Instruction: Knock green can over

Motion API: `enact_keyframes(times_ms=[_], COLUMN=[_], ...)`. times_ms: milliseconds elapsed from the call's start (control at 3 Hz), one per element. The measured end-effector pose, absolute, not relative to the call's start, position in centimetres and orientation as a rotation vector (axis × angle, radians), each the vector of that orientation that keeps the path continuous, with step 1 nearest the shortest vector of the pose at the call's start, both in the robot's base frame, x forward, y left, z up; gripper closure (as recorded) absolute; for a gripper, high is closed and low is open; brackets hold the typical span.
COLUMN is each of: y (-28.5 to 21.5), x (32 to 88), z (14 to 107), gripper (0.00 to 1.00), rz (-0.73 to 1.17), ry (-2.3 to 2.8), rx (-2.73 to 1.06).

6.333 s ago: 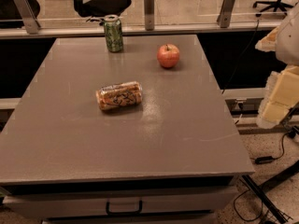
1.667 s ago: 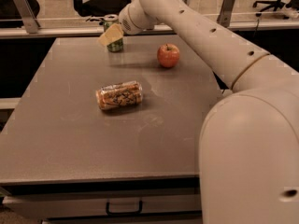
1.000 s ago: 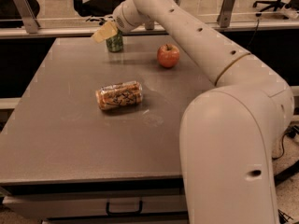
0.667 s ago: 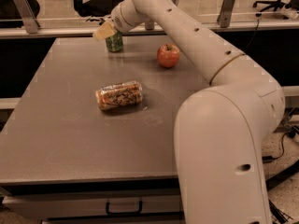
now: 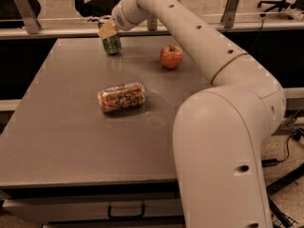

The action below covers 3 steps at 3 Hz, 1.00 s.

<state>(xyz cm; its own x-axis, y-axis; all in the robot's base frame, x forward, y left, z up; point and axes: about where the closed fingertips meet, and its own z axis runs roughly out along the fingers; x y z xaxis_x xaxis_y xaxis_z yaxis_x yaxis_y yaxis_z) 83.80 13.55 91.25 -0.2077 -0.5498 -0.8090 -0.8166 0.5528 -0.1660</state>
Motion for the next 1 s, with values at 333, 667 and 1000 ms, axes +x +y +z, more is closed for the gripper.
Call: enact_keyframes(times_ms=[333, 667, 1000], y=[12.0, 10.7, 10.2], x=[81.3, 78.9, 76.6], z=[93.9, 95.0, 95.4], gripper=[1.00, 1.00, 1.00], rz=[0.354, 0.337, 0.326], ry=[1.896, 1.926, 1.932], rx=[-1.225, -1.337, -1.477])
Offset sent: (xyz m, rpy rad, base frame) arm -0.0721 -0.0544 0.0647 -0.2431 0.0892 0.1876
